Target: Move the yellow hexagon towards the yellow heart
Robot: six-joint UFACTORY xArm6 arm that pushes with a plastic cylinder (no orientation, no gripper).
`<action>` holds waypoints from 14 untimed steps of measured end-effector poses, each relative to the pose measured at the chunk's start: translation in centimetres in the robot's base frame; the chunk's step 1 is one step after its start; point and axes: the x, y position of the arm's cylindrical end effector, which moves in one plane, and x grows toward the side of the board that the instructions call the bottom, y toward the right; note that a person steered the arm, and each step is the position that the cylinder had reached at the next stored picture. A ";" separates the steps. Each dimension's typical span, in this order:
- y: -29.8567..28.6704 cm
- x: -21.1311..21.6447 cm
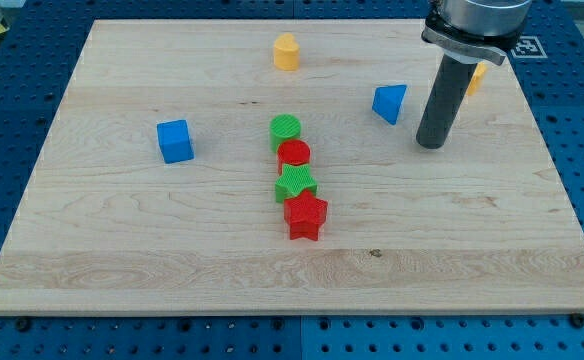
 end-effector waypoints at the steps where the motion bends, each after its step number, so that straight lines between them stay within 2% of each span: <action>1: 3.3 0.0; 3: 8.9 -0.6; 5: 9.0 -3.6; 7: 9.0 -4.4; 8: 9.0 -7.1; 10: 8.7 -9.3; 13: 9.8 -9.5; 14: 10.7 -11.1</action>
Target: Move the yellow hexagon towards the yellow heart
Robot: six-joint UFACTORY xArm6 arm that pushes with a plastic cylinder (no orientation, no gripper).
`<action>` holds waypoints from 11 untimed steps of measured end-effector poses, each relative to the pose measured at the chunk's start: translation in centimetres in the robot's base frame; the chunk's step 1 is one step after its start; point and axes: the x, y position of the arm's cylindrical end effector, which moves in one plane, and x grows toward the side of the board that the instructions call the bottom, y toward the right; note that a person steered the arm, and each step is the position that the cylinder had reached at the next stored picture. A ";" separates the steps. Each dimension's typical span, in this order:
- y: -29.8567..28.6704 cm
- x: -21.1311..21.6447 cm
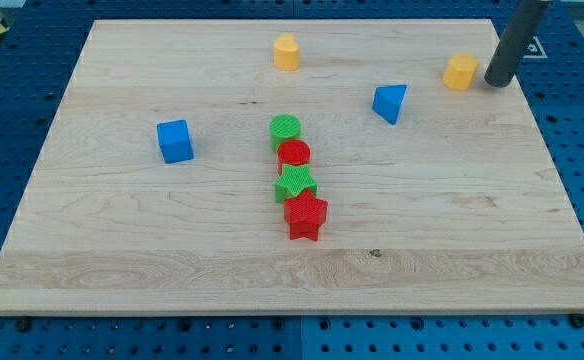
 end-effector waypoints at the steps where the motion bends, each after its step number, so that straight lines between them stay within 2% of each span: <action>1: 0.0 -0.7; 2: -2.5 0.1; 4: -2.9 0.1; 7: -6.8 -0.5; 8: -9.5 -0.8; 11: -9.8 1.0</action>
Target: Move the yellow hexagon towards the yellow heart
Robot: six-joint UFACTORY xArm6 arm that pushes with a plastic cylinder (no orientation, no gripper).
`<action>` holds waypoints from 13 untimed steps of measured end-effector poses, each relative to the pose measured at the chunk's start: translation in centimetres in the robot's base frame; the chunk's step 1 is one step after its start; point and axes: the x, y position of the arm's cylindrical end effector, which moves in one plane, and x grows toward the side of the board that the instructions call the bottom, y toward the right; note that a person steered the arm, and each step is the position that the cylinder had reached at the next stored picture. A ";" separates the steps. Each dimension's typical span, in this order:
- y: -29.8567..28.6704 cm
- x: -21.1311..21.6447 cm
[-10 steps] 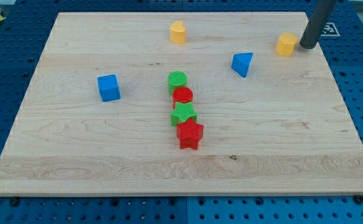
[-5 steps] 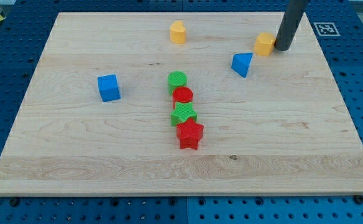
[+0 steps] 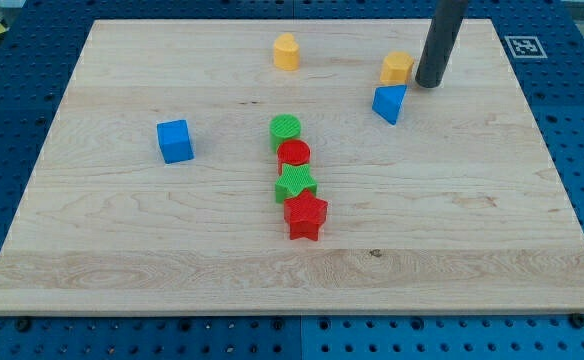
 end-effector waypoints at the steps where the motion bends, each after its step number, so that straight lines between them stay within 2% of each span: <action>1: -3.4 0.0; 2: -5.7 -0.5; 3: -5.1 -0.5; 6: -0.4 0.0; 8: 1.5 -2.1; 13: -2.4 -1.9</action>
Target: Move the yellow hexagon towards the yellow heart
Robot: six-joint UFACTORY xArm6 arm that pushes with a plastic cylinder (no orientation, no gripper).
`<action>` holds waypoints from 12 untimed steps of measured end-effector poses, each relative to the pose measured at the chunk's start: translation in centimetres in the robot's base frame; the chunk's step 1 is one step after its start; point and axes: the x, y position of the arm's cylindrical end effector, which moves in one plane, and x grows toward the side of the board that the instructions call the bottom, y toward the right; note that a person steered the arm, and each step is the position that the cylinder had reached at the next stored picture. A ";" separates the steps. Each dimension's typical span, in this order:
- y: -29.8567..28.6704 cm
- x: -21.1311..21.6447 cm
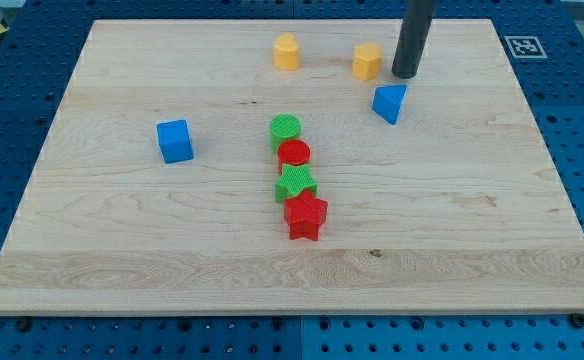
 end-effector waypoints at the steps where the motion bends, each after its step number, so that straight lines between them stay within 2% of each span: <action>1: -2.2 -0.2; 4: -2.4 -3.5; 6: -0.2 -1.6; 8: -3.5 -1.6; 10: -0.2 -1.6; 12: -6.4 -1.1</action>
